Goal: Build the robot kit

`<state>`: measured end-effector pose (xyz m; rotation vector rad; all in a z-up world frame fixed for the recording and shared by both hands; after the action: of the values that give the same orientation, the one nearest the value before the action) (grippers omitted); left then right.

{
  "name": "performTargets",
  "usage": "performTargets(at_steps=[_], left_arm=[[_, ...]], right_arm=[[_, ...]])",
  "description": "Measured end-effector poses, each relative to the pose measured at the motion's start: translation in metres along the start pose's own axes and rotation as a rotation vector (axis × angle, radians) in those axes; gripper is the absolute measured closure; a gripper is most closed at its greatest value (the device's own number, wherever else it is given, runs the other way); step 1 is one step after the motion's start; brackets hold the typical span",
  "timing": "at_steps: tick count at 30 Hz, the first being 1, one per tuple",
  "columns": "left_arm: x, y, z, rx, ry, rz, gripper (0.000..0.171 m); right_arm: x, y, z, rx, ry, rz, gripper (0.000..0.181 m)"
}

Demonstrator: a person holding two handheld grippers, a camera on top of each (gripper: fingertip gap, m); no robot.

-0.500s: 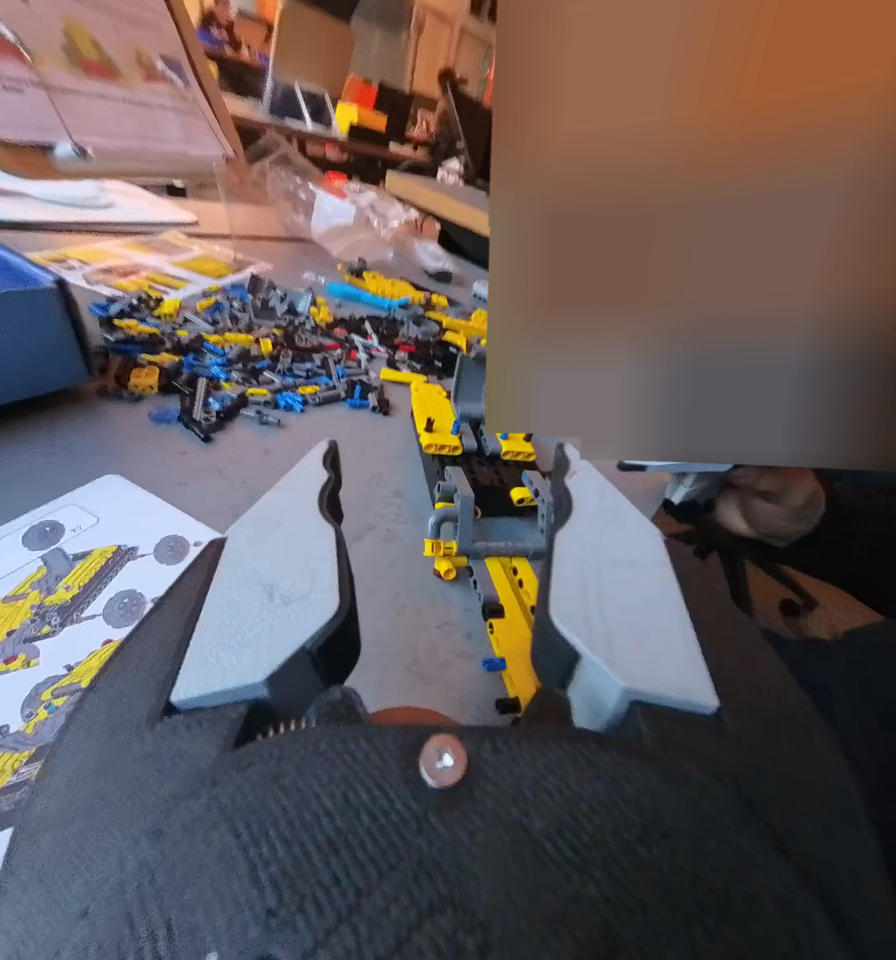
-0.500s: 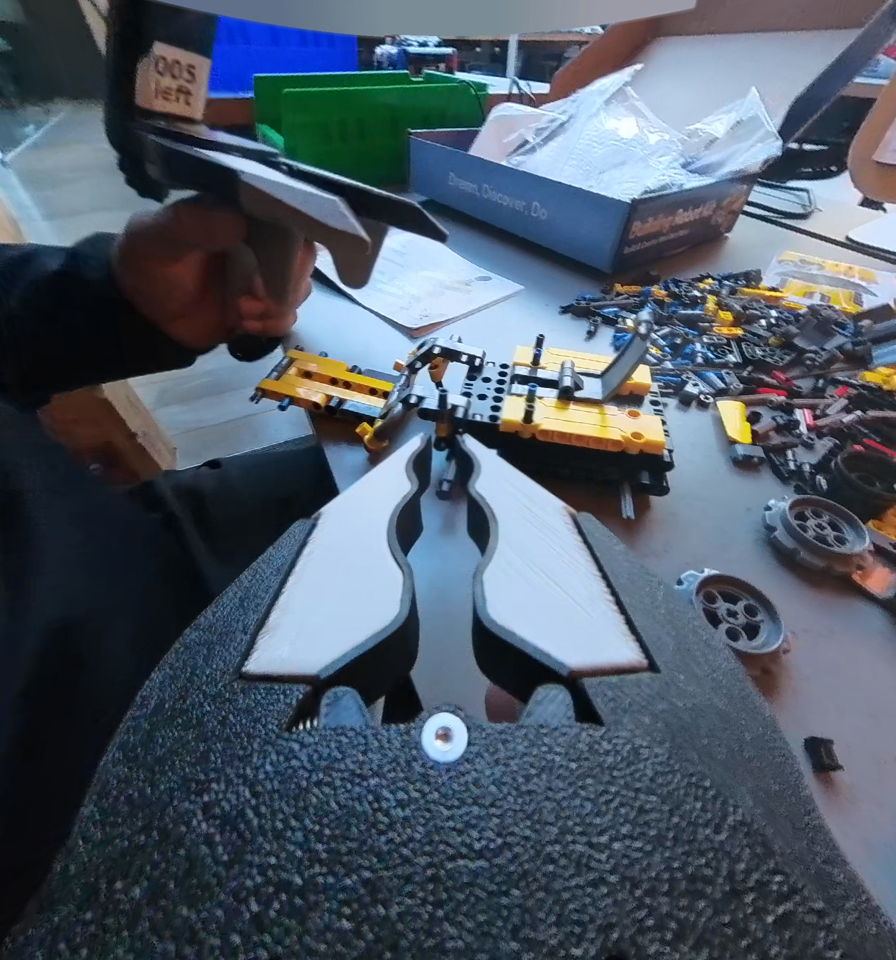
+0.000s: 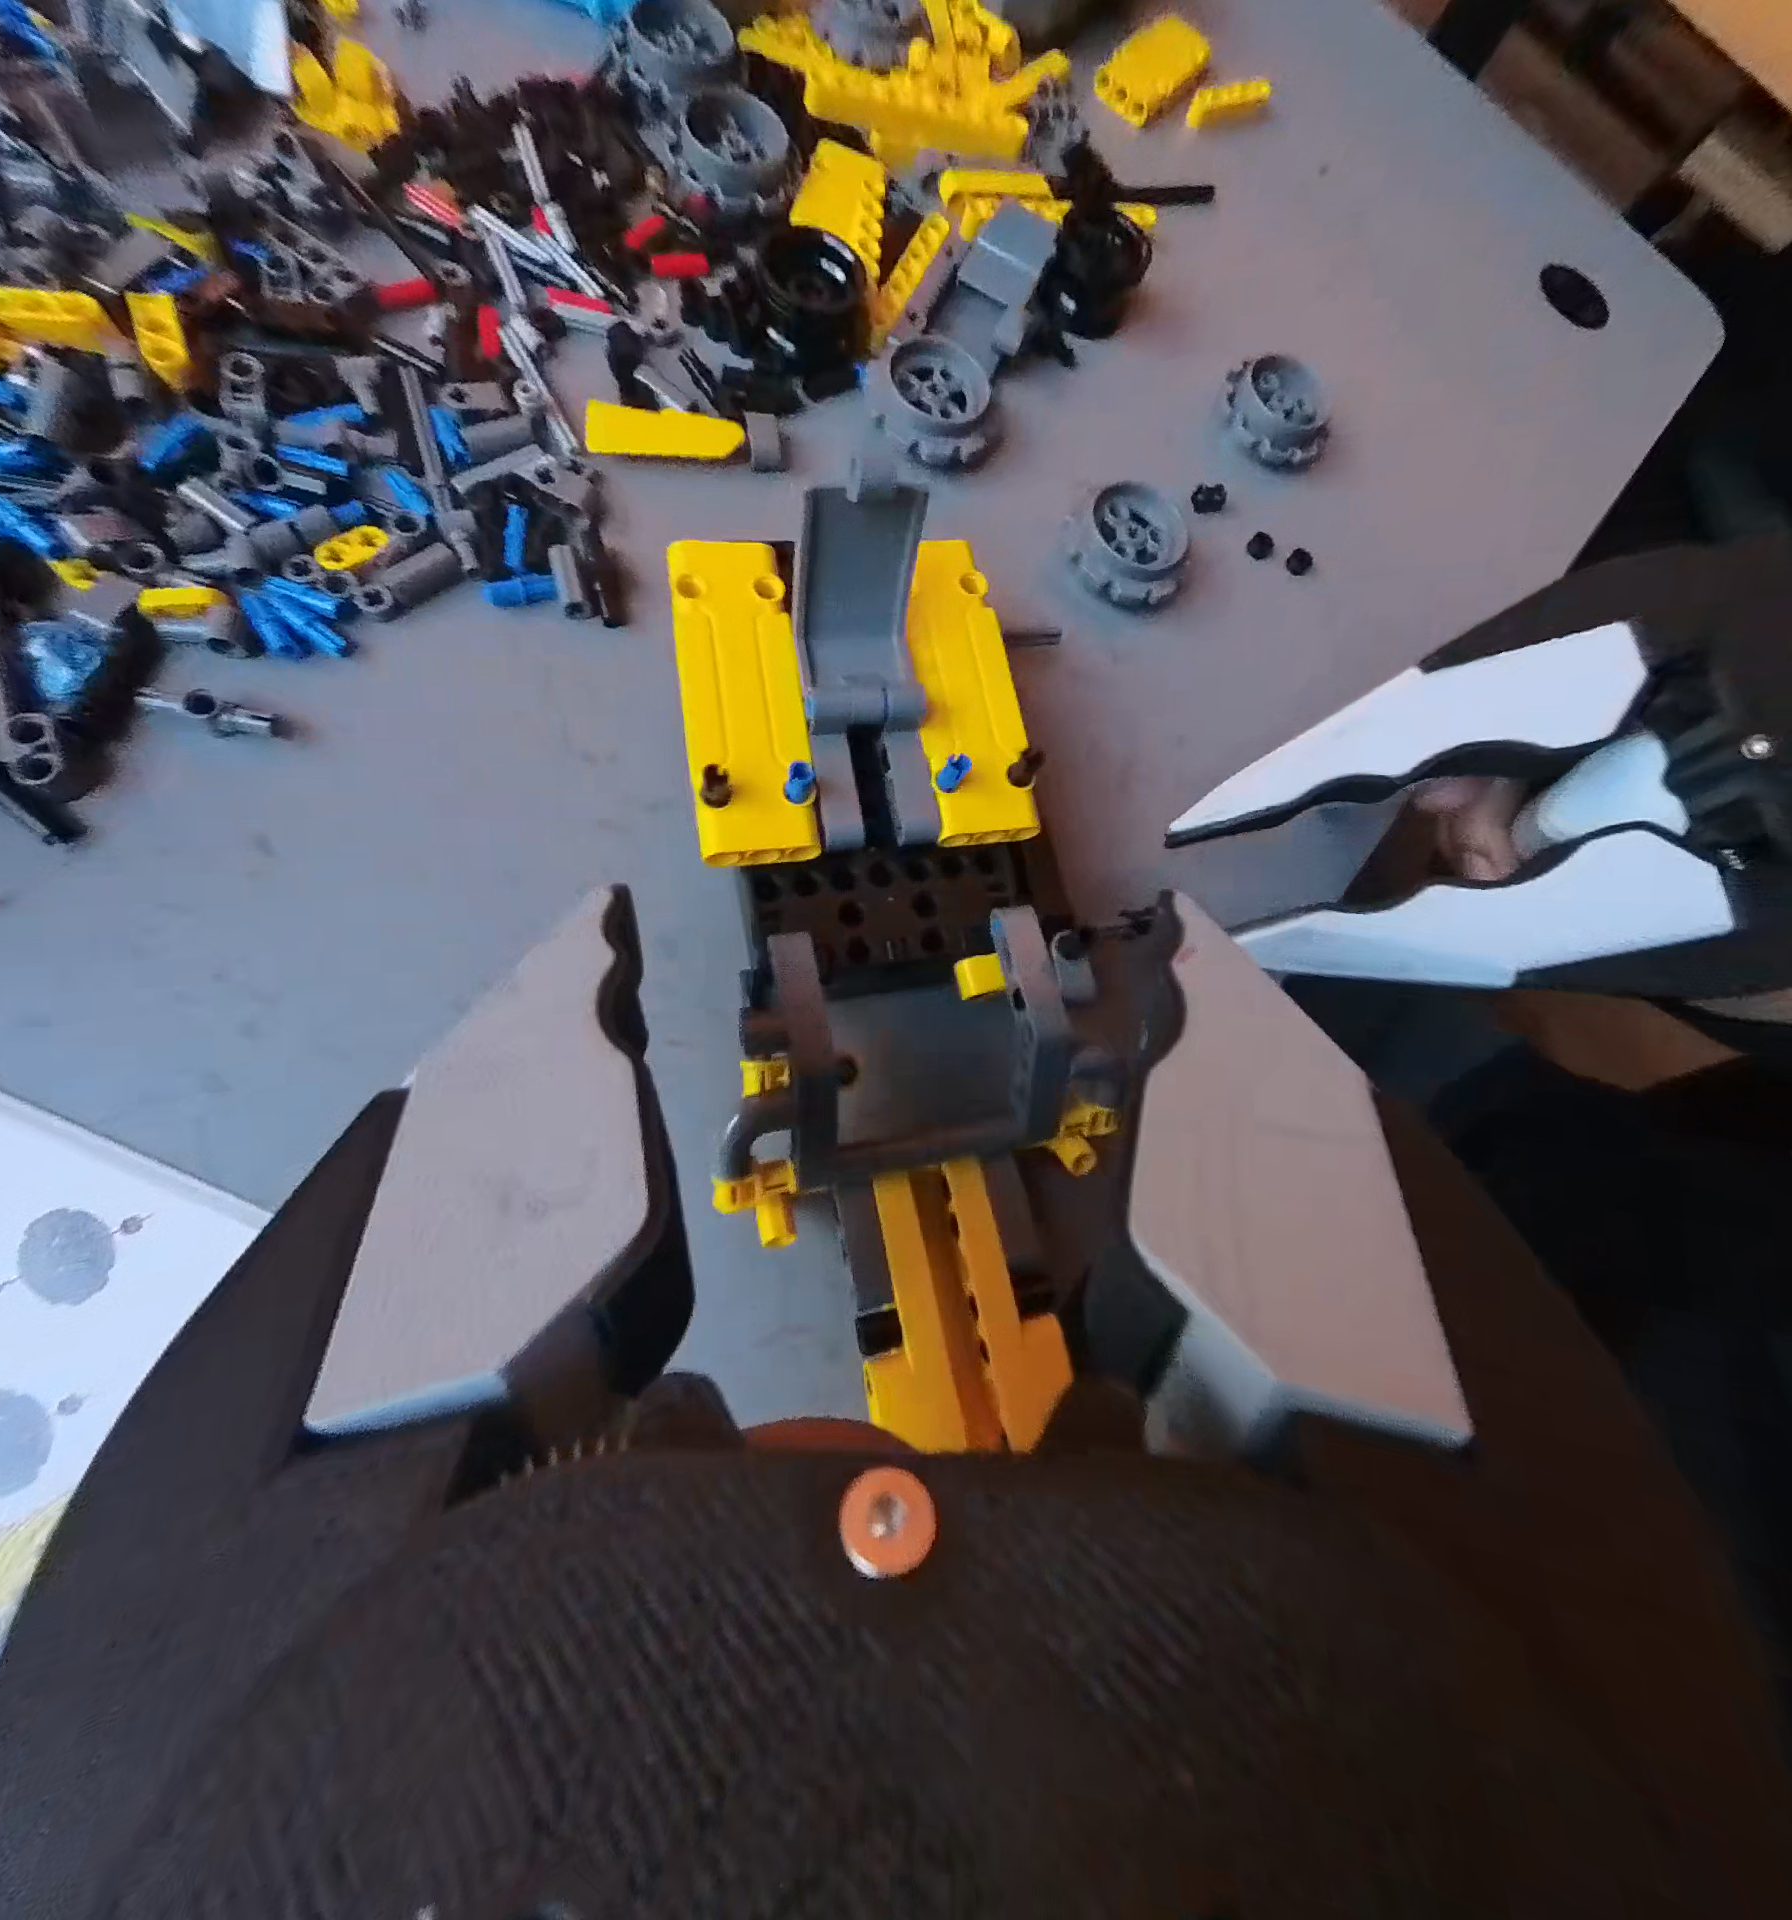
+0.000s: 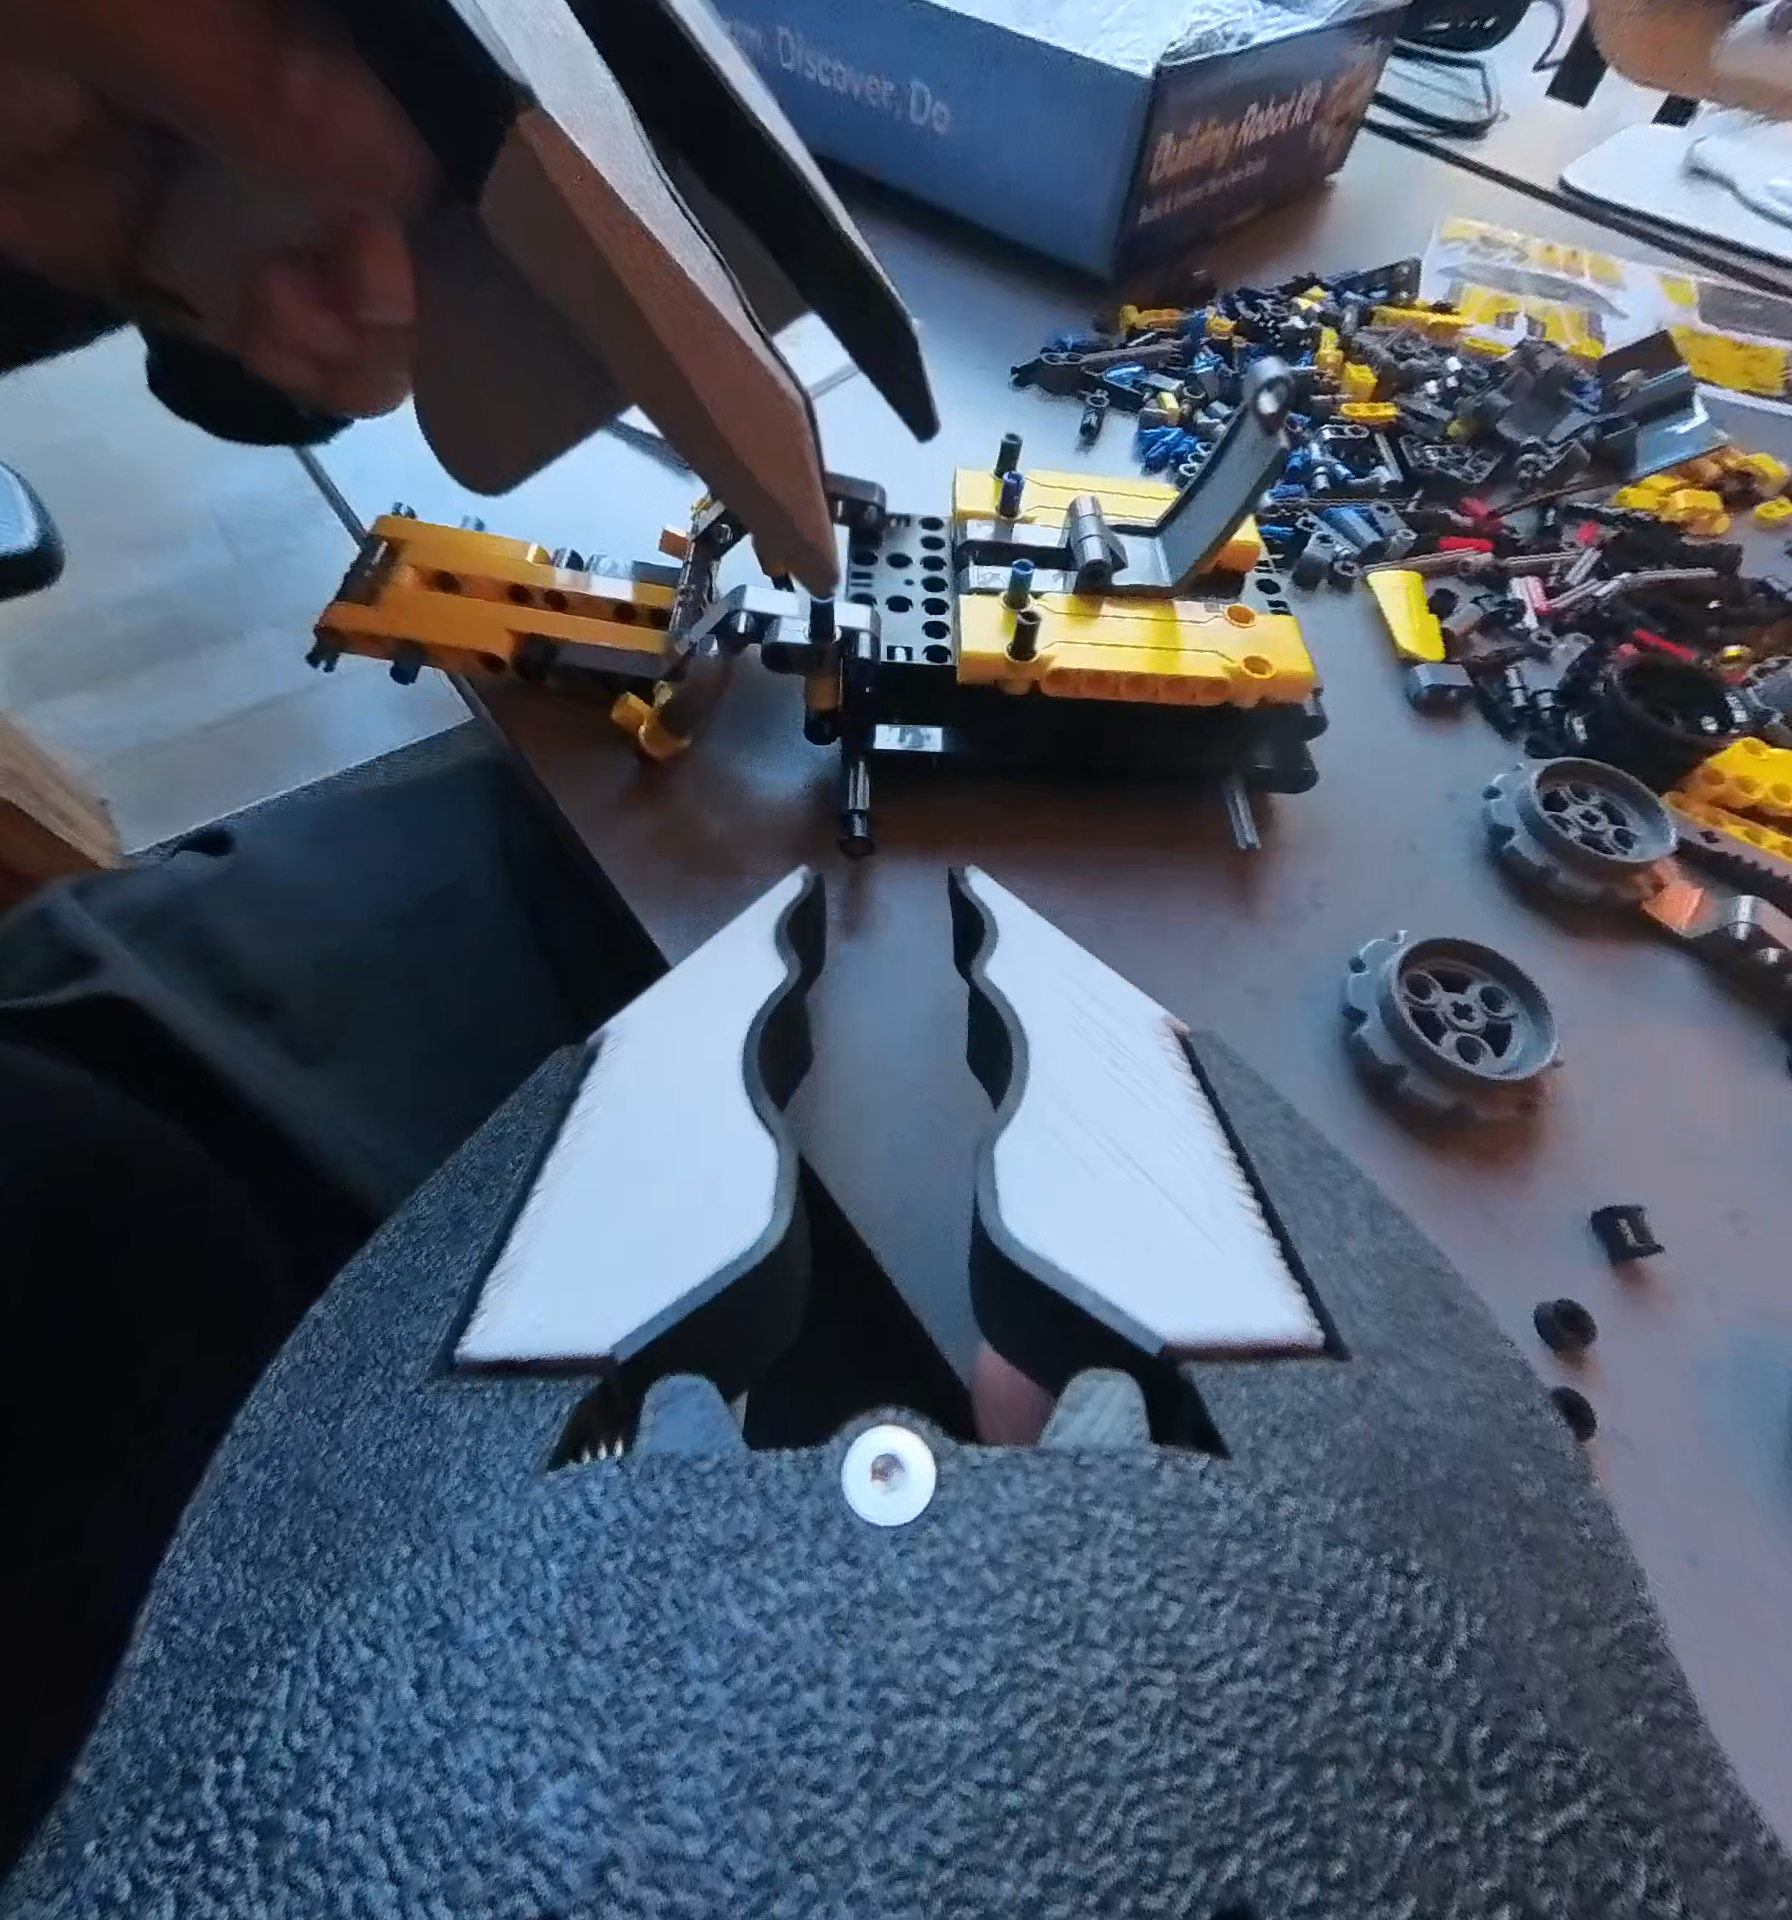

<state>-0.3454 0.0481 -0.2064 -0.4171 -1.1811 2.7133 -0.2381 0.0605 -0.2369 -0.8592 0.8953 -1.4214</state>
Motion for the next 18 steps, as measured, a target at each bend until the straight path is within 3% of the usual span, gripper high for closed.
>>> performTargets(at_steps=[9,18], left_arm=[[-0.005,0.006,-0.026,0.130,-0.057,-0.065,0.080],[-0.002,0.009,-0.035,0.148,-0.072,-0.081,0.079]], right_arm=[[0.002,-0.003,-0.001,-0.016,-0.034,-0.019,0.167],[0.006,-0.002,-0.004,0.033,-0.036,0.025,0.181]])
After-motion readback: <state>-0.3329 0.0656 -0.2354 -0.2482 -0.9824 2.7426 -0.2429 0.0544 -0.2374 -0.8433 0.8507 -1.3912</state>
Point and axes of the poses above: each gripper's, where its closed fingertips meet, z back along the fingers, y out of its underside, x = y × z across the jaws, the point moved 3 cm from there along z, back along the fingers, and after that the axes turned 3 degrees about -z, right-handed, at the moved point
